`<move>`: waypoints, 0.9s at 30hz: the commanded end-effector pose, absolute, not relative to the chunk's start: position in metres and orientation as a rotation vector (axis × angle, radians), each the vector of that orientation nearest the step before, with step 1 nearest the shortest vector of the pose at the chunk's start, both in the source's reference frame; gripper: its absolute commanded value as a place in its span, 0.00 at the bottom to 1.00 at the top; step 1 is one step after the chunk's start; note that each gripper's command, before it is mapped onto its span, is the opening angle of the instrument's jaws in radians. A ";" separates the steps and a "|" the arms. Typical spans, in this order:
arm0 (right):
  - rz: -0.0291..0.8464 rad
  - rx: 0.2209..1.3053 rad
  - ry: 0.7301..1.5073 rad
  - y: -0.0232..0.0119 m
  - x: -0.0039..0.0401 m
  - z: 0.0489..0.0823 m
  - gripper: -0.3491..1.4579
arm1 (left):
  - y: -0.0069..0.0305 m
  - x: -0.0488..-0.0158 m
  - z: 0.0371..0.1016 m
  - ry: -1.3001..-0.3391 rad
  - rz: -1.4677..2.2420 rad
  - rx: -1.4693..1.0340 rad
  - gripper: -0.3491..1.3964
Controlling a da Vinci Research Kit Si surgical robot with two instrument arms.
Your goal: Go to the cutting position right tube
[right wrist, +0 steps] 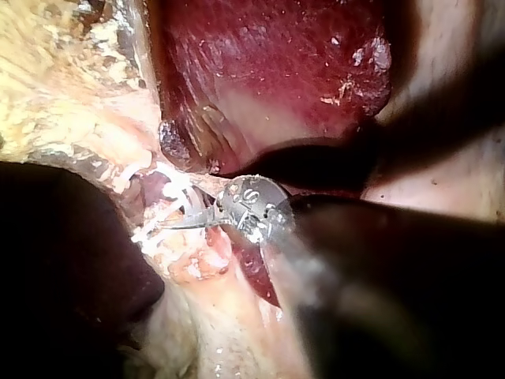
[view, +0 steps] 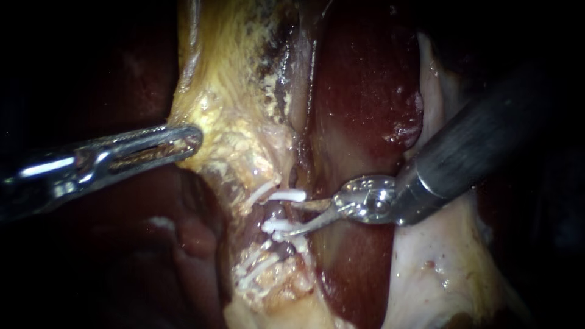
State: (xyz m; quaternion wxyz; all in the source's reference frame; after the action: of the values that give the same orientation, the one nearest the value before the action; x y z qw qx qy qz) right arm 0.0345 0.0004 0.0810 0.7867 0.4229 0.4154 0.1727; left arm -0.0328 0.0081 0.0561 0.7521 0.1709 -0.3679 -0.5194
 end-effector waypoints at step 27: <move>0.410 1.010 0.903 0.0001 0.0375 0.0815 0.65 | 0.0081 -0.0328 0.0561 -0.803 -1.134 0.373 0.00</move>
State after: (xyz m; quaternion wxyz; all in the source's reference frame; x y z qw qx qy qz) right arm 0.0375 0.0000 0.0815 0.7597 0.4640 0.4147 0.1888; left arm -0.0328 0.0081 0.0561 0.7521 0.1710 -0.3680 -0.5194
